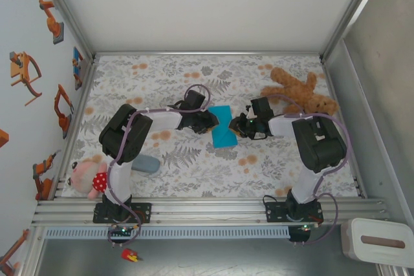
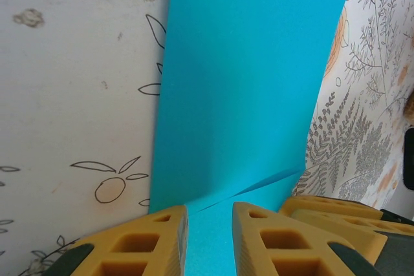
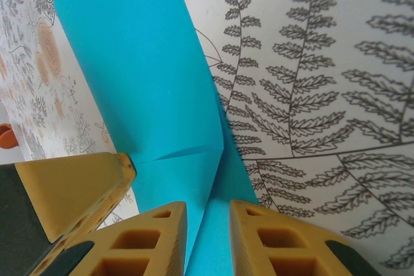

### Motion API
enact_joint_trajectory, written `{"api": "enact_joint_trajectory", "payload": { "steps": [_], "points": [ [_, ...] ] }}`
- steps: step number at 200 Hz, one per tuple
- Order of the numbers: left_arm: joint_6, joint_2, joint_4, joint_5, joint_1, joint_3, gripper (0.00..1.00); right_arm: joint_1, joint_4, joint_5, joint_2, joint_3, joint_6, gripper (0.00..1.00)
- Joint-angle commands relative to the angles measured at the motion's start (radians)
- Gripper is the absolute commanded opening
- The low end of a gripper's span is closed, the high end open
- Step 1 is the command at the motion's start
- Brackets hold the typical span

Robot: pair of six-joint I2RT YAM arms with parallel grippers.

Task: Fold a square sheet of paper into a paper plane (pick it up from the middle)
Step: Turn over the paper at the center of the table.

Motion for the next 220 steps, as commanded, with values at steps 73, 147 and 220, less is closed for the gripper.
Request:
{"api": "enact_joint_trajectory", "payload": {
  "steps": [73,147,220],
  "points": [
    [-0.012,0.039,-0.025,-0.011,0.002,-0.024,0.24,0.01,0.0,-0.037,0.027,0.058,-0.011,0.21],
    [-0.008,0.024,-0.021,-0.012,0.004,-0.022,0.24,0.023,0.093,-0.077,0.042,0.033,0.024,0.18],
    [-0.016,-0.004,0.017,0.002,0.007,-0.033,0.24,0.04,0.186,-0.088,0.072,0.012,0.06,0.1]
  ]
}}
